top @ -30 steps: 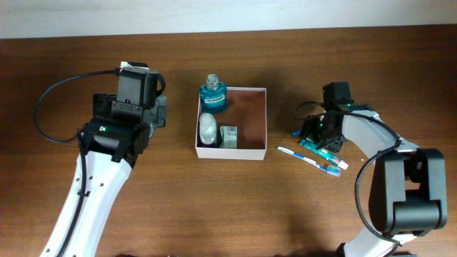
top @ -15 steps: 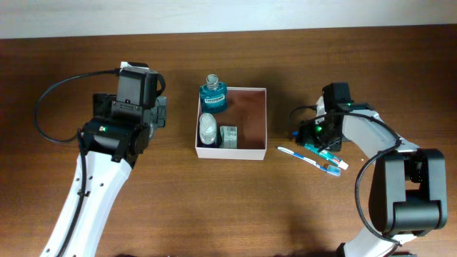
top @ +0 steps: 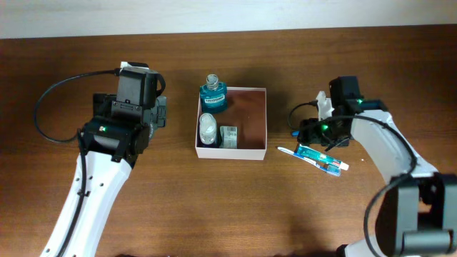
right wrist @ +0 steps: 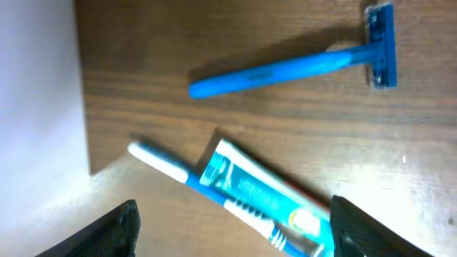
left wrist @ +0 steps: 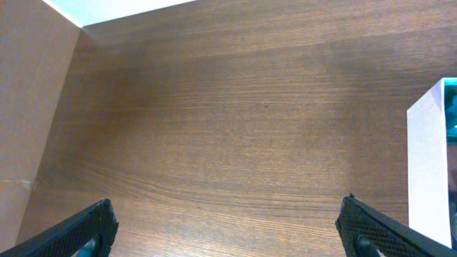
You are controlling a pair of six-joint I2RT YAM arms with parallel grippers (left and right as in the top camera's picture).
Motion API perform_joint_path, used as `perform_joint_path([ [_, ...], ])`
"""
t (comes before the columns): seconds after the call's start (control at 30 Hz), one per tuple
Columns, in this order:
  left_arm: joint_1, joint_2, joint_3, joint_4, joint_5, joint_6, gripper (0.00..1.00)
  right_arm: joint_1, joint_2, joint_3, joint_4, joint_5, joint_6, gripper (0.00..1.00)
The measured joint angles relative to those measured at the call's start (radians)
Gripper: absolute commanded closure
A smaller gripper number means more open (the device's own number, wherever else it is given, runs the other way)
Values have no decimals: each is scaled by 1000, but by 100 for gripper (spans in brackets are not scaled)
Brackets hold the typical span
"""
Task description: Pack container
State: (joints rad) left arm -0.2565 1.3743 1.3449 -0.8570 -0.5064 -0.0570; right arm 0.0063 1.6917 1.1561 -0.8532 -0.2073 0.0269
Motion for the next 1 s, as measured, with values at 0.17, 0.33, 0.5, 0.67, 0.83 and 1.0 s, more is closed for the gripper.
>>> perform_joint_path([
  [0.17, 0, 0, 0, 0, 0, 0, 1, 13, -31, 2, -77, -34, -20, 22],
  [0.33, 0, 0, 0, 0, 0, 0, 1, 109, -32, -8, -100, -45, -55, 22],
  [0.5, 0, 0, 0, 0, 0, 0, 1, 233, -32, -69, -59, -2, -64, 22],
  [0.67, 0, 0, 0, 0, 0, 0, 0, 257, -32, -109, -16, 50, -65, 22],
  [0.83, 0, 0, 0, 0, 0, 0, 1, 257, -32, -144, 74, 72, -67, 23],
  [1.0, 0, 0, 0, 0, 0, 0, 1, 257, -29, -189, 156, 148, -72, 23],
])
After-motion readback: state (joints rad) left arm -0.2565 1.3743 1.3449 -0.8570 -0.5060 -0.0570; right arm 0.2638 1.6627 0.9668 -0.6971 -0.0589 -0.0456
